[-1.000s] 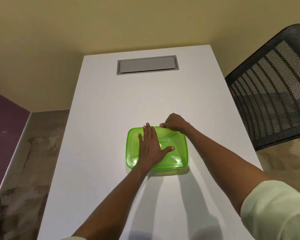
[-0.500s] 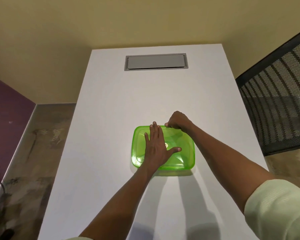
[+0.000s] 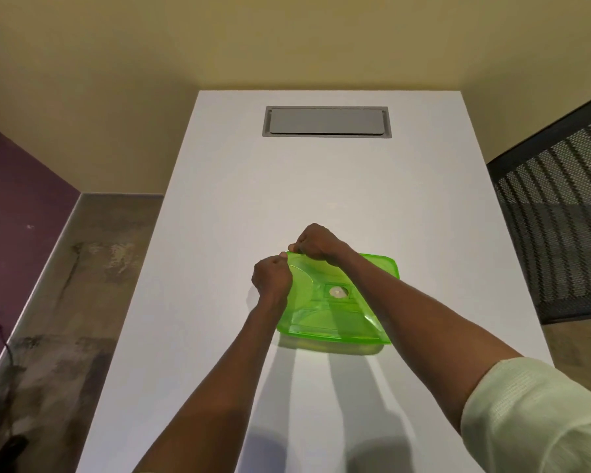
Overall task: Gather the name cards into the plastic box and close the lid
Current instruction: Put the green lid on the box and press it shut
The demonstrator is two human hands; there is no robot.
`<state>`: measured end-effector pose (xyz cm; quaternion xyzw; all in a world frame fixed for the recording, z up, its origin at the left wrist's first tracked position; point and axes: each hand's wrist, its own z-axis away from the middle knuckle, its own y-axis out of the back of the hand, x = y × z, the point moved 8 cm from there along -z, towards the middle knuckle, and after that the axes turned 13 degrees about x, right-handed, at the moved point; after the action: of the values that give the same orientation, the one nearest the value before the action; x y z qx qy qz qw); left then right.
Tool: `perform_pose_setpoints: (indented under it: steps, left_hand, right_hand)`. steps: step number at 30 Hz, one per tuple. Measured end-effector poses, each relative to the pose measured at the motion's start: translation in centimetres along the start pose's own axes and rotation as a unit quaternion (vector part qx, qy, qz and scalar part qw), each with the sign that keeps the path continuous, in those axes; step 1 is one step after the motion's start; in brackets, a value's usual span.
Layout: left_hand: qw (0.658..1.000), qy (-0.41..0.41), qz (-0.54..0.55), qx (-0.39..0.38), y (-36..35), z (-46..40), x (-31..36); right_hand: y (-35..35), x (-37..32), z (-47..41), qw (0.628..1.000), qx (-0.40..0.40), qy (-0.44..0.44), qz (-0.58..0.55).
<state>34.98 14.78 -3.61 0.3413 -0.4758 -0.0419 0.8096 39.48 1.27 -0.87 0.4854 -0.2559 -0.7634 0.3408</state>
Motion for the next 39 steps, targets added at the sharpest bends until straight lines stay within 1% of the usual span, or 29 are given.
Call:
perform_pose_setpoints:
  steps: [2, 4, 6, 8, 13, 17, 19, 20, 21, 22, 24, 26, 28, 31, 34, 36, 39]
  left_hand:
    - [0.998, 0.048, 0.043, -0.006, -0.1, -0.2, -0.8]
    - [0.994, 0.074, 0.082, -0.001, -0.2, -0.2, -1.5]
    - [0.99, 0.084, 0.109, 0.004, -0.4, -0.4, -1.9]
    - [0.987, 0.093, 0.128, 0.012, -0.6, -0.6, -2.2]
    - [0.986, 0.109, 0.122, 0.033, -0.6, -1.0, -2.6]
    - [0.983, 0.122, 0.134, -0.005, -0.6, -0.6, -2.6]
    - [0.976, 0.144, 0.161, -0.03, -0.3, -0.5, -2.5]
    - [0.973, 0.155, 0.167, -0.04, 0.0, -0.5, -2.7]
    - [0.972, 0.163, 0.159, -0.05, 0.5, -0.6, -3.0]
    - [0.973, 0.167, 0.143, -0.067, 1.0, -0.5, -3.4]
    - [0.97, 0.176, 0.126, -0.11, 1.7, -0.2, -4.4]
    - [0.958, 0.198, 0.146, -0.145, 2.2, 0.7, -5.6]
    - [0.943, 0.225, 0.174, -0.171, 2.6, 2.0, -6.9]
    - [0.93, 0.25, 0.196, -0.184, 3.0, 3.6, -8.5]
    - [0.93, 0.251, 0.196, -0.183, 3.5, 4.3, -9.5]
    - [0.932, 0.246, 0.193, -0.186, 3.9, 4.8, -9.9]
    - [0.932, 0.235, 0.196, -0.195, 4.2, 5.3, -10.3]
  right_hand:
    - [-0.3, 0.1, -0.5, 1.0, -0.002, -0.019, -0.019]
    - [-0.7, 0.3, -0.9, 0.999, 0.003, -0.04, -0.03]
    - [-1.3, 0.5, -1.6, 0.999, 0.008, -0.051, -0.015]
    - [-1.6, 0.5, -2.0, 0.998, 0.022, -0.058, 0.026]
    - [-2.2, 0.4, -2.3, 0.994, 0.066, -0.069, 0.047]
    - [-1.7, 0.6, -1.3, 0.996, 0.074, -0.057, 0.011]
    - [-1.4, 0.4, -0.7, 0.996, 0.086, -0.031, -0.013]
    - [-1.2, 0.3, 0.0, 0.994, 0.105, -0.014, -0.015]
    - [-0.9, 0.2, 0.9, 0.99, 0.139, 0.011, -0.005]
    - [-0.7, 0.0, 2.2, 0.982, 0.184, 0.045, 0.012]
    - [-0.7, -0.7, 5.1, 0.953, 0.266, 0.134, 0.051]
    - [-1.8, -1.2, 7.8, 0.925, 0.304, 0.21, 0.087]
    - [-3.4, -1.2, 10.2, 0.911, 0.309, 0.255, 0.094]
    - [-5.8, -0.9, 13.1, 0.915, 0.276, 0.282, 0.09]
    - [-6.6, -1.0, 15.2, 0.912, 0.255, 0.307, 0.098]
    - [-6.6, -1.3, 16.2, 0.903, 0.257, 0.326, 0.112]
    - [-7.0, -1.7, 17.3, 0.883, 0.256, 0.354, 0.17]
